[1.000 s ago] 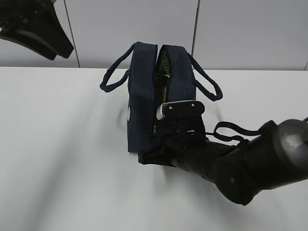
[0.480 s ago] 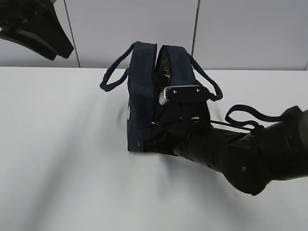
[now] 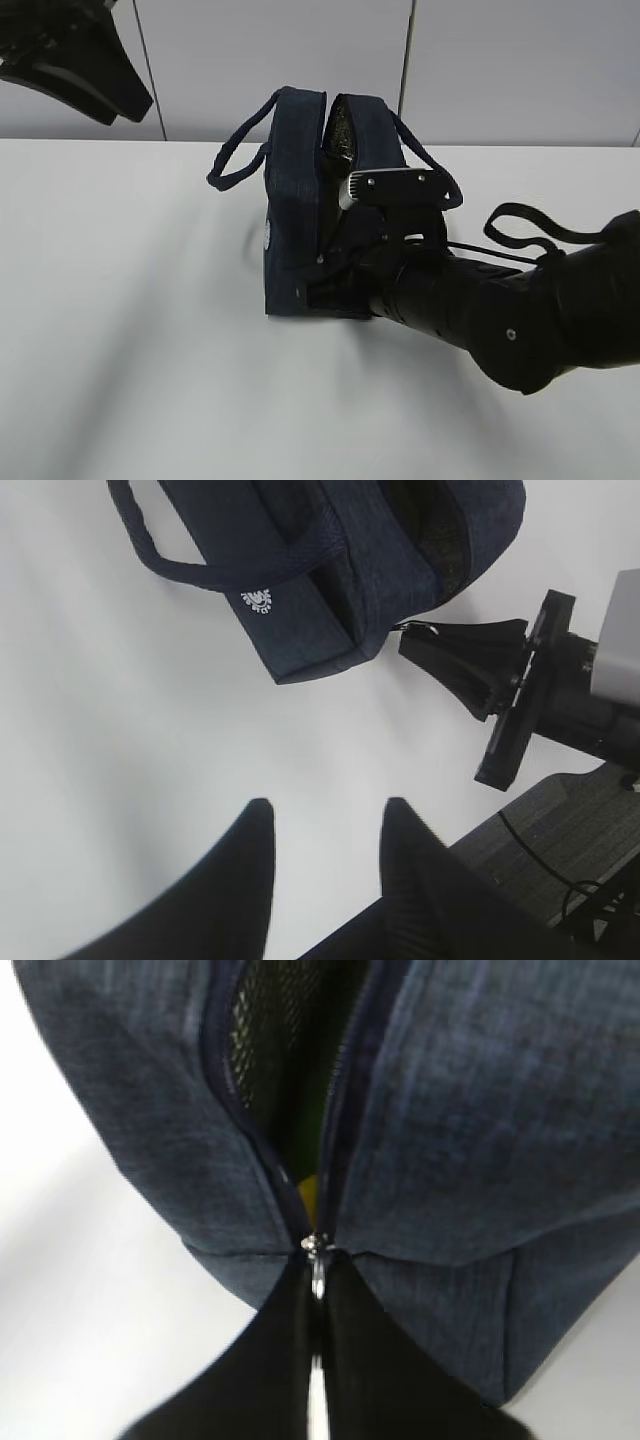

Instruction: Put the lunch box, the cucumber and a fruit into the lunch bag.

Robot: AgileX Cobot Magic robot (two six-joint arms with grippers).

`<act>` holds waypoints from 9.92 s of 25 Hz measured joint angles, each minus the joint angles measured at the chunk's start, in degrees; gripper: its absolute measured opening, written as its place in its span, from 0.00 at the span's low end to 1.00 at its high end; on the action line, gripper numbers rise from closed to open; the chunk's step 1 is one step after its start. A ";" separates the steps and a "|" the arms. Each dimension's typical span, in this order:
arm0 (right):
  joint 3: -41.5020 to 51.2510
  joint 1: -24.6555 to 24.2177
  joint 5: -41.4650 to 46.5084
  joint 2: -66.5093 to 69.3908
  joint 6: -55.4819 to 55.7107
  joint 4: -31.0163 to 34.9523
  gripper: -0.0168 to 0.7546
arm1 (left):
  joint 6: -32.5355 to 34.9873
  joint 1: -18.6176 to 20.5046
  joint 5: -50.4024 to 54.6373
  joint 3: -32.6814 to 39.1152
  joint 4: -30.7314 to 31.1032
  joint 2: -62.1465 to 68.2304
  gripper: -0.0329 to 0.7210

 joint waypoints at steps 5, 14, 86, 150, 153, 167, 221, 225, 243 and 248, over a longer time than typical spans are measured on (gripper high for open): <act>0.00 0.00 0.02 -1.35 -1.92 1.02 0.02 | -0.02 0.00 0.00 0.00 0.00 0.00 0.36; 0.00 0.00 -0.45 -2.32 -2.22 1.19 0.02 | 0.11 -3.05 0.00 0.00 0.11 0.00 0.36; -8.23 0.00 2.01 -8.08 -23.27 17.00 0.02 | 46.29 -13.25 -50.44 32.77 -31.71 7.07 0.47; -8.27 -0.74 1.61 -8.08 -24.88 19.40 0.02 | 47.13 -19.53 -58.84 34.37 -28.14 8.18 0.04; -8.27 -0.87 1.61 -8.08 -24.88 19.43 0.02 | 47.04 -19.30 -60.32 34.37 -27.46 8.18 0.19; -8.27 -0.87 1.61 -8.08 -24.88 19.85 0.02 | 47.01 -19.30 -70.99 34.37 -23.01 8.18 0.64; -8.27 -0.91 -3.68 -8.08 -24.90 29.33 0.02 | 47.01 -21.02 -78.23 31.16 -26.64 13.69 0.04; -8.27 -0.91 -4.02 -8.08 -24.90 30.08 0.02 | 47.01 -21.38 -78.27 31.16 -26.64 13.69 0.04; -12.54 -4.22 -3.16 -6.95 -24.80 30.54 0.02 | 47.01 -24.61 -79.23 31.16 -28.14 13.31 0.04; -14.71 -4.49 -2.91 -5.33 -24.80 30.54 0.02 | 46.92 -24.65 -79.08 31.94 -28.67 12.34 0.04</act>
